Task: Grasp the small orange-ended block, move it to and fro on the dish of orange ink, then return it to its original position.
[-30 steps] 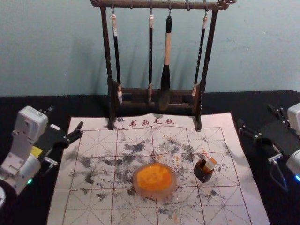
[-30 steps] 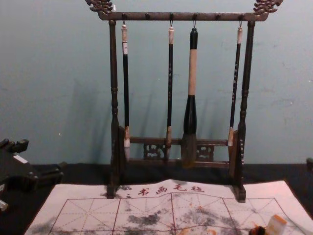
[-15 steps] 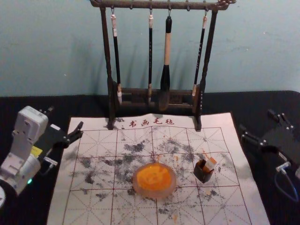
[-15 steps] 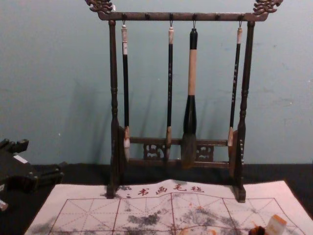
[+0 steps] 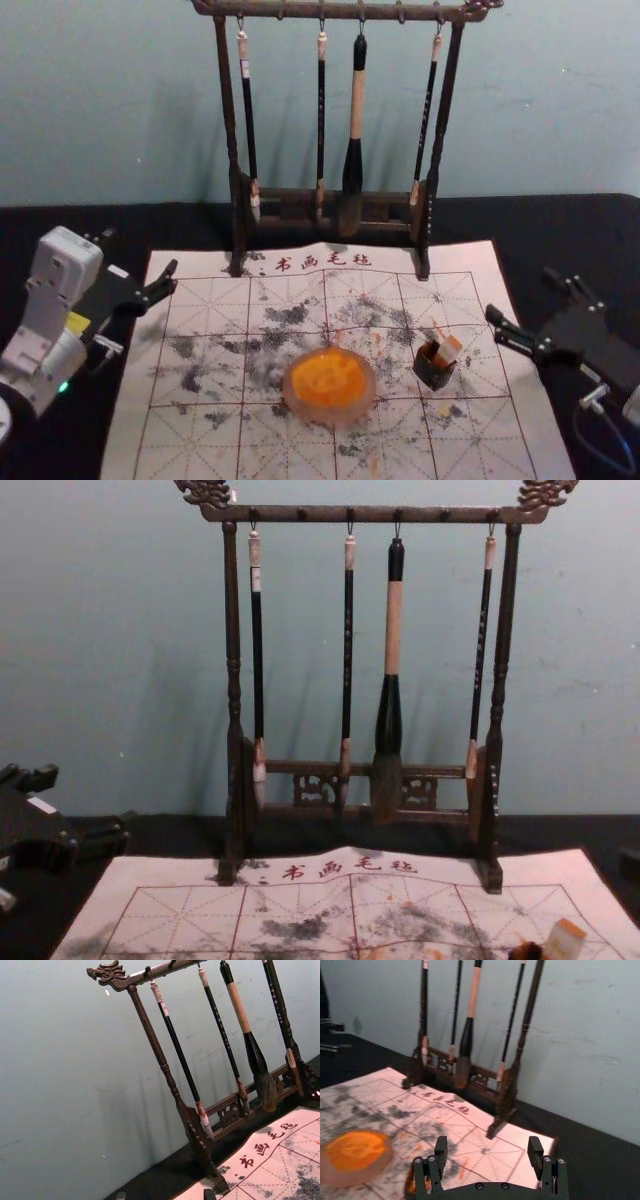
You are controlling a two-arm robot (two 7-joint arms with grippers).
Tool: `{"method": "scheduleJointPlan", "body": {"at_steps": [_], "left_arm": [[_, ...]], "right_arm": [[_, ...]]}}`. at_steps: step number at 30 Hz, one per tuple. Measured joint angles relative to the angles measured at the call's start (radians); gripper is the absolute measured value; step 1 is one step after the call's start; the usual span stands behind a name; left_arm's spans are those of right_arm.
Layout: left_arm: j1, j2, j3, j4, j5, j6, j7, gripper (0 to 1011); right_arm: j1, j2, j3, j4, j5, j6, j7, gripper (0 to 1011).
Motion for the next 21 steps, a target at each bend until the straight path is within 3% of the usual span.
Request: {"method": "scheduleJointPlan", "body": {"at_steps": [21], "left_arm": [[0.0,0.0,0.0,0.0,0.0,0.0,0.0,1001]], "right_arm": [[-0.023,-0.034,0.008,0.01,0.08,0.046,0.177,1000]]}}
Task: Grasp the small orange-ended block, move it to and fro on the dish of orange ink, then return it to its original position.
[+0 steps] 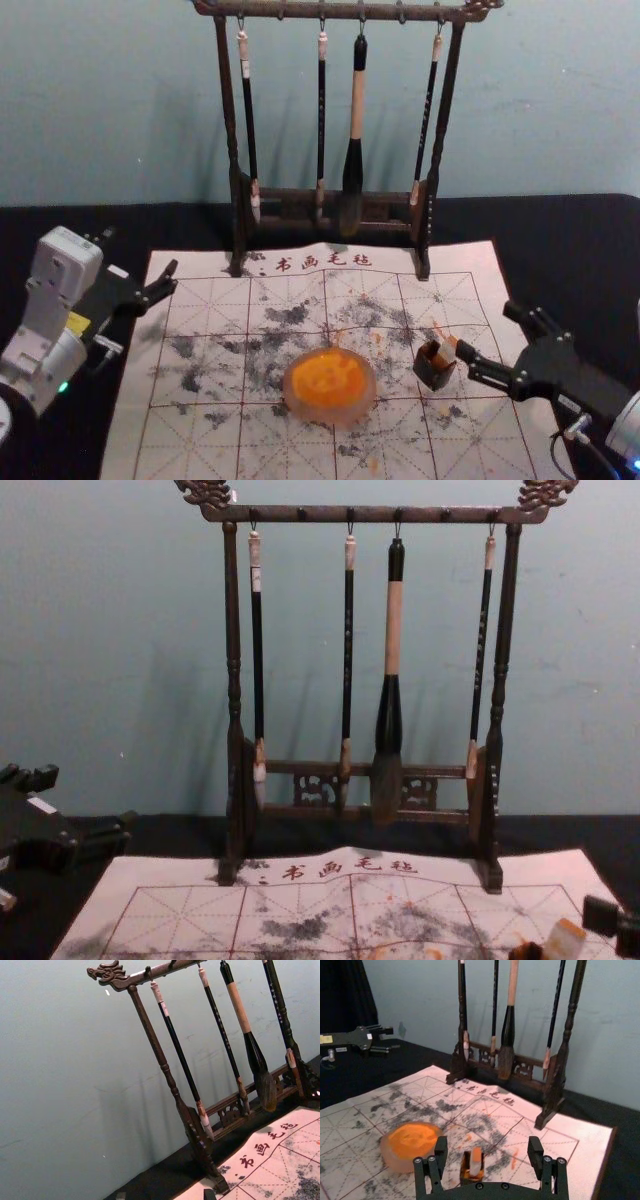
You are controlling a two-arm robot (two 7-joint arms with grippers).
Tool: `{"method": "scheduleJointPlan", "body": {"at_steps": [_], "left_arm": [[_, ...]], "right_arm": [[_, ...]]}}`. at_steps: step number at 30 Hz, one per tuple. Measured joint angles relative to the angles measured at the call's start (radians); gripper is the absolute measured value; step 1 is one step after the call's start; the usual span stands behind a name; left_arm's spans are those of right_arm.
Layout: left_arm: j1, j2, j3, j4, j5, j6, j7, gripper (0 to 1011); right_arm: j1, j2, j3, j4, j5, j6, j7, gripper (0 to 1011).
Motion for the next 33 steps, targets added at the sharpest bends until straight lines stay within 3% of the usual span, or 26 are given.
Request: {"method": "scheduleJointPlan", "body": {"at_steps": [8,18,33], "left_arm": [[0.0,0.0,0.0,0.0,0.0,0.0,0.0,1001],[0.0,0.0,0.0,0.0,0.0,0.0,0.0,1001],[0.0,0.0,0.0,0.0,0.0,0.0,0.0,1001]], "right_arm": [[0.008,-0.022,-0.005,0.027,0.002,0.024,0.028,1000],[0.037,-0.052,-0.014,0.078,-0.037,0.037,0.052,1000],[0.056,-0.073,-0.016,0.108,-0.034,0.044,0.081,1000]]}}
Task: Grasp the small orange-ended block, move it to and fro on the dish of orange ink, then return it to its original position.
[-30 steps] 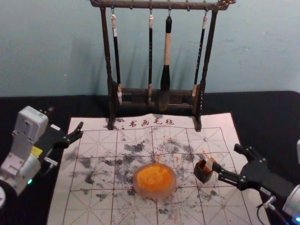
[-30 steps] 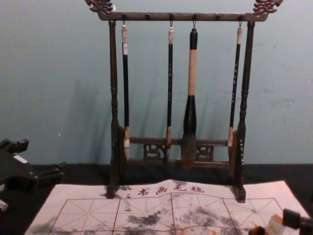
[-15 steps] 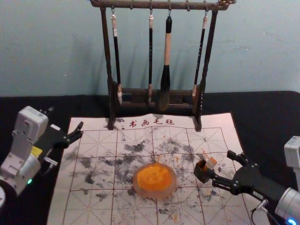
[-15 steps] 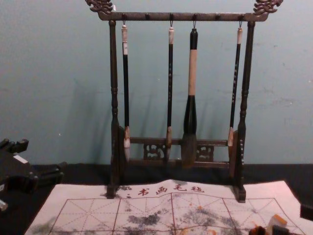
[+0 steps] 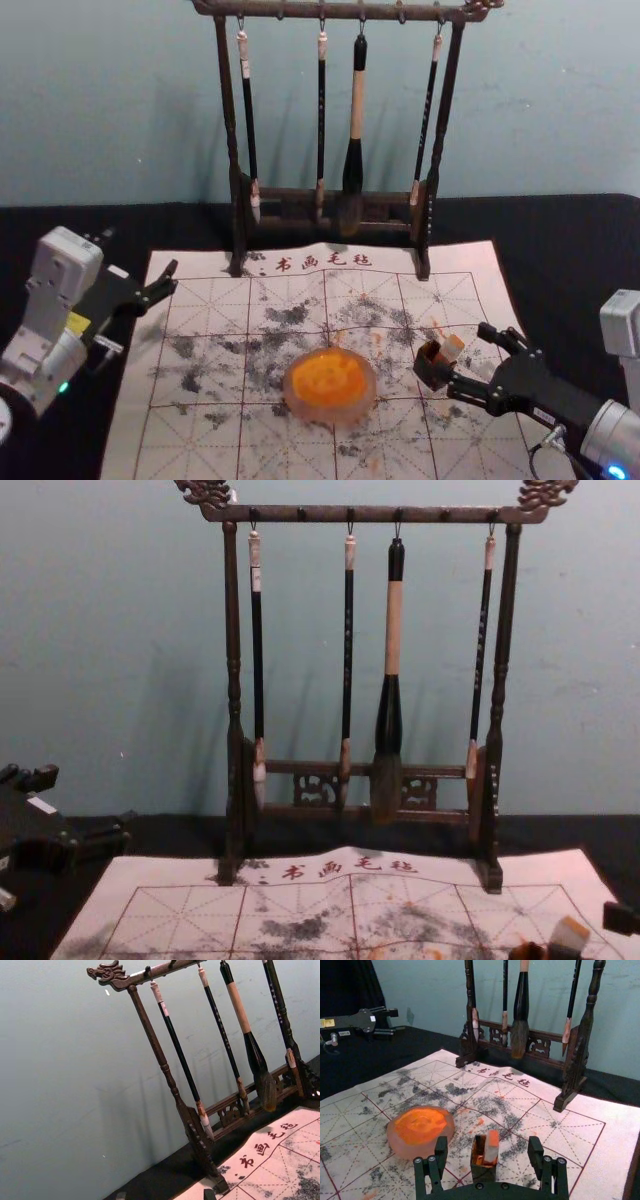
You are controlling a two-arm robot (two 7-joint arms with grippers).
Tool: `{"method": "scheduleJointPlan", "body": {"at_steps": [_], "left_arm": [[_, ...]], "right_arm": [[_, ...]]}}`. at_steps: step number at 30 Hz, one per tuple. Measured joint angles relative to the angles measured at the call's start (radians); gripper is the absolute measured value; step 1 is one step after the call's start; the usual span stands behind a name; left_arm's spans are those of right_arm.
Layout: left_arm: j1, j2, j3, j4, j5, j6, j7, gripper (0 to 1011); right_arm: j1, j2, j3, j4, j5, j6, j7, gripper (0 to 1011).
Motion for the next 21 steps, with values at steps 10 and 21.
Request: {"method": "scheduleJointPlan", "body": {"at_steps": [10,21], "left_arm": [[0.0,0.0,0.0,0.0,0.0,0.0,0.0,1001],[0.0,0.0,0.0,0.0,0.0,0.0,0.0,1001]], "right_arm": [[0.01,-0.005,-0.001,0.013,0.012,0.006,0.009,1000],[0.014,-0.004,0.0,0.022,0.041,0.017,0.023,1000]]}}
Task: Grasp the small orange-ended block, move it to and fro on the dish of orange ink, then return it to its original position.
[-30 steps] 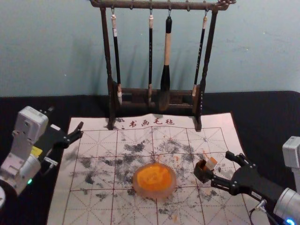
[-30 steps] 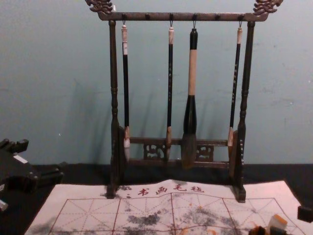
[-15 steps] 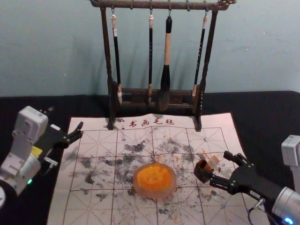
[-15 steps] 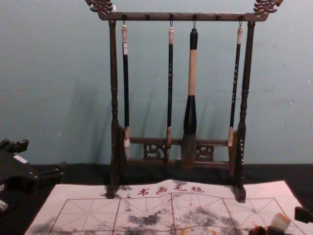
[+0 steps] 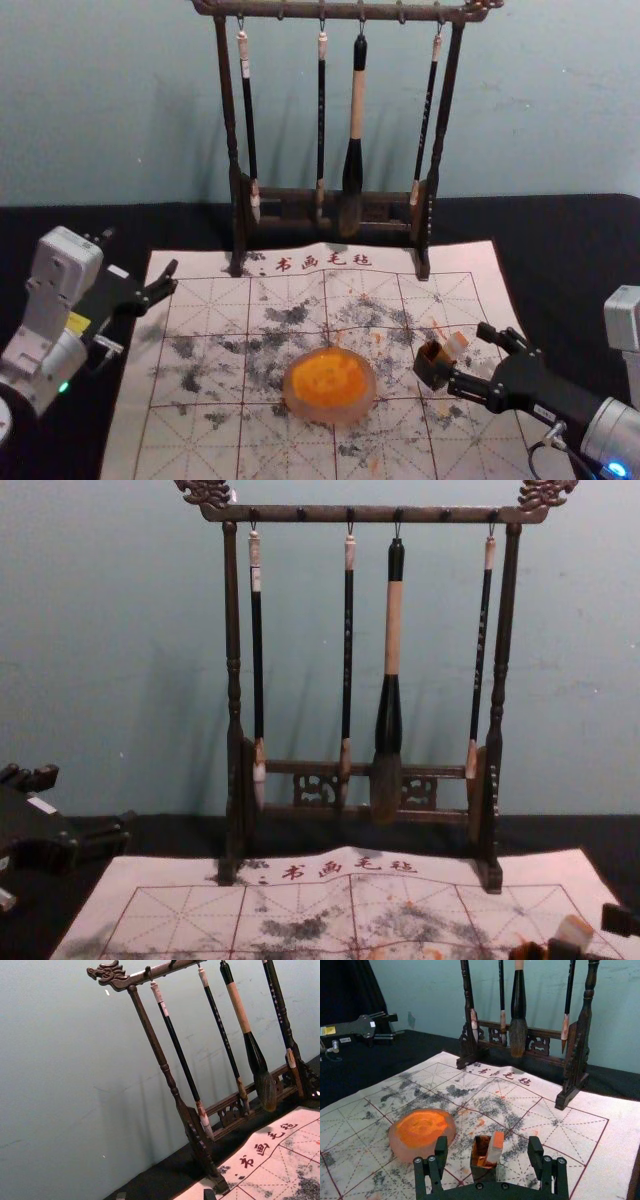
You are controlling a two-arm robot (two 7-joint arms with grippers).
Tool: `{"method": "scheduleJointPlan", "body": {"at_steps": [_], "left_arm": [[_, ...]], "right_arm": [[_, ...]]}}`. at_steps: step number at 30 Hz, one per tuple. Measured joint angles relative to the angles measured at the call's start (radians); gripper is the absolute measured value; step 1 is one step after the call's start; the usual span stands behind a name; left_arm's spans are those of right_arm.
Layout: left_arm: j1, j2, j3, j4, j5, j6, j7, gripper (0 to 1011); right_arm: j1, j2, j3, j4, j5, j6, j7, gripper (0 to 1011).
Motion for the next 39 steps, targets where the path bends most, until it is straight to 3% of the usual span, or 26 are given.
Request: {"method": "scheduleJointPlan", "body": {"at_steps": [39], "left_arm": [[0.0,0.0,0.0,0.0,0.0,0.0,0.0,1001]], "right_arm": [[0.015,0.0,-0.015,0.022,0.04,0.021,0.001,1000]]}}
